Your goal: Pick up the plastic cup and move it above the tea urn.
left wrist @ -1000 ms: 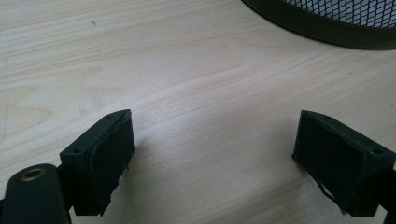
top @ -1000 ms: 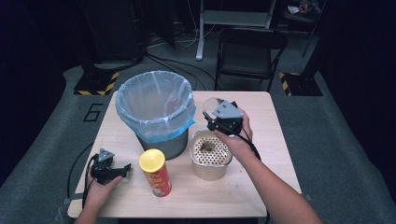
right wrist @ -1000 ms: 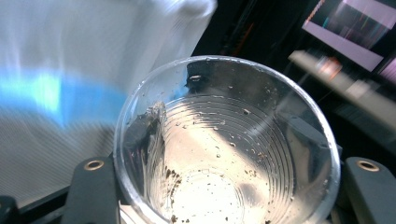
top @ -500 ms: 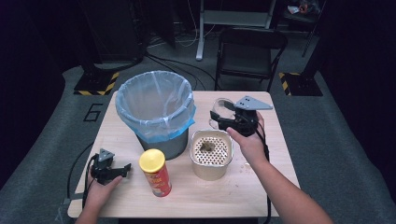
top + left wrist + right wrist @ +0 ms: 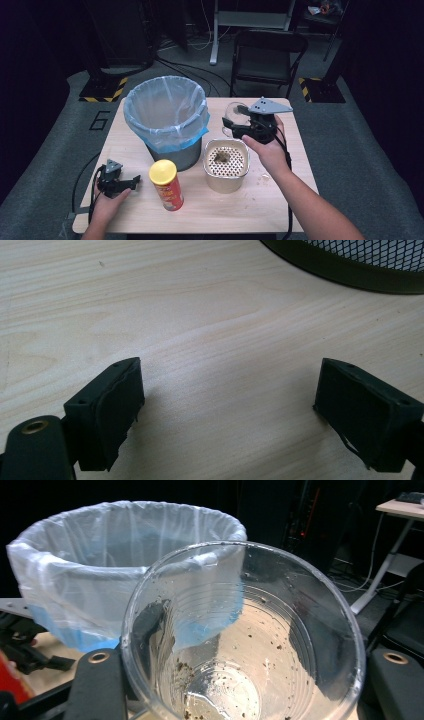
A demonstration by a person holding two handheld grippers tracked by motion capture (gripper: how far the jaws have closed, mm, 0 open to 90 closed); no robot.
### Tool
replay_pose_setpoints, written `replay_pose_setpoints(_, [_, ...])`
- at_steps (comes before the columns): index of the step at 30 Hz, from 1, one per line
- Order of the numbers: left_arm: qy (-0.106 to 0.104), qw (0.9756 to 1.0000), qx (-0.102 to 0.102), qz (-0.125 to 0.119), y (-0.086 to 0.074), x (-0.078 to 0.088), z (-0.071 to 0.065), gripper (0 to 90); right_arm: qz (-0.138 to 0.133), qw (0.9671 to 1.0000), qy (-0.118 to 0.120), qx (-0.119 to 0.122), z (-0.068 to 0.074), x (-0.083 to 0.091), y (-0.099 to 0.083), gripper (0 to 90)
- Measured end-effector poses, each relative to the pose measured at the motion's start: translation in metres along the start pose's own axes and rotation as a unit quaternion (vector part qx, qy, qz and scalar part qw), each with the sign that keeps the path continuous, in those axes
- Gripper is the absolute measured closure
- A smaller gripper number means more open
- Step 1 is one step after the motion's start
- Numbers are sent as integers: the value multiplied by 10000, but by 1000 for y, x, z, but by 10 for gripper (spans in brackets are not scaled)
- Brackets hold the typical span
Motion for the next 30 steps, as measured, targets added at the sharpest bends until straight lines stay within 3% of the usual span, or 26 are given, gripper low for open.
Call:
replay_pose_setpoints(5, [-22,10000,-21,9,0,0,0,115,-17,9998,118,133,18,7,22,331])
replay_pose_setpoints(10, [-42,10000,1,0,0,0,-1,115,-144,9991,287,272,44,8,67,330])
replay_pose_setpoints(13, [-32,10000,-21,0,0,0,0,115,-155,9982,356,467,60,-6,95,325])
replay_pose_setpoints(15, [-35,10000,-25,-1,0,0,0,115,-139,9978,463,462,70,-23,108,320])
replay_pose_setpoints(16, [-53,10000,-24,-4,0,0,0,115,-159,9975,505,474,75,-33,114,319])
replay_pose_setpoints(17, [-28,10000,-38,-40,0,-1,0,114,-124,9965,663,490,87,-58,120,318])
replay_pose_setpoints(19, [-85,9999,-61,28,0,1,0,115,-96,9964,678,501,89,-64,120,318])
replay_pose_setpoints(22, [-87,9999,-63,25,0,0,0,114,180,9955,812,448,100,-100,117,316])
replay_pose_setpoints(23, [-88,9999,-64,25,0,0,1,115,275,9958,730,469,104,-117,113,313])
replay_pose_setpoints(27, [-83,10000,-47,13,1,0,0,115,468,9961,586,470,105,-135,106,304])
replay_pose_setpoints(30, [-75,10000,-48,15,1,0,0,116,635,9959,576,276,103,-146,100,269])
Point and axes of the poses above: each handheld gripper's, and its own axes: x roughly backward along the jaws, y roughly out of its top, z roughly to its left, the point moved 4 cm from there along -x, roughly forward along the jaws, and after that the axes turned 15 degrees about -x, right-handed, at the moved point
